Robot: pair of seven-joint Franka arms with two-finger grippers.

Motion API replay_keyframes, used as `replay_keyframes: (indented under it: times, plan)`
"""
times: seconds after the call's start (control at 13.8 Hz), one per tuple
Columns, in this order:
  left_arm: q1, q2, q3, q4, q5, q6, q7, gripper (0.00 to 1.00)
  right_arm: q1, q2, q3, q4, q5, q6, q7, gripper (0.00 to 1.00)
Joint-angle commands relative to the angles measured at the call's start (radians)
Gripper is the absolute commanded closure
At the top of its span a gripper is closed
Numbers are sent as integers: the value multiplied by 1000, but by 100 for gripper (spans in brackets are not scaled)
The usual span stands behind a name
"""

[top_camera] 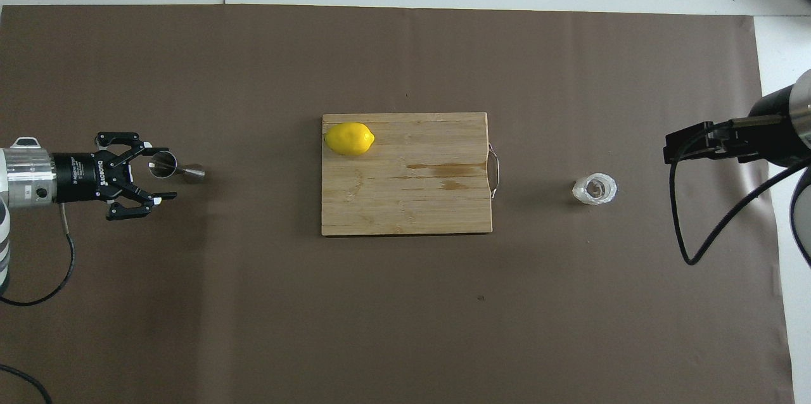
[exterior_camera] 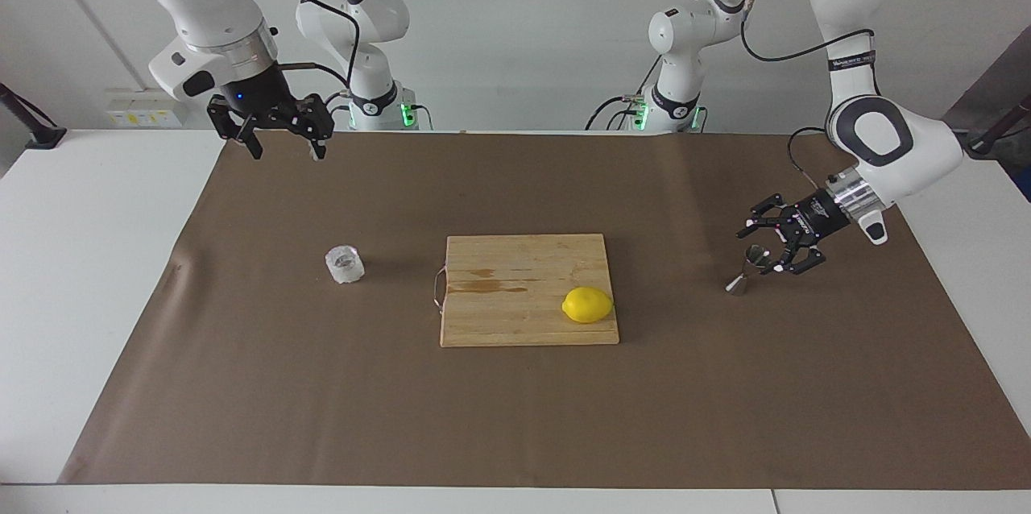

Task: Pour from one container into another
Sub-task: 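Close the left gripper around the metal cup, then lift the metal cup with the left gripper and carry it over the board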

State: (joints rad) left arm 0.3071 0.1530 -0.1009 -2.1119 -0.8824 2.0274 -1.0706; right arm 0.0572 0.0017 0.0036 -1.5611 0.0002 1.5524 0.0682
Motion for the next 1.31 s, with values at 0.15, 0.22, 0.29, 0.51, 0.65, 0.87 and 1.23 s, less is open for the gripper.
replay_keyframes:
  times: [0.15, 0.22, 0.29, 0.51, 0.65, 0.87, 1.23]
  plan:
    - [-17, -35, 10, -40, -24, 27, 24, 35, -14, -17, 6, -22, 23, 11, 12, 0]
    - [-17, -35, 12, -40, -24, 27, 24, 41, -13, -17, 6, -22, 23, 11, 12, 0]
    - [-17, -35, 12, -40, -24, 27, 24, 50, -13, -17, 6, -22, 23, 11, 12, 0]
    - [-16, -33, 12, -39, -24, 28, 21, 73, -13, -17, 6, -22, 23, 11, 12, 0]
    - [-8, -33, 12, -33, -32, 27, 5, 100, -13, -17, 6, -22, 23, 11, 12, 0]
    - [-17, -20, 12, 18, -33, 13, -48, 100, -14, -17, 6, -22, 23, 11, 12, 0]
    - [-80, -18, -2, 162, -35, -91, -334, 100, -13, -17, 6, -22, 23, 11, 12, 0]
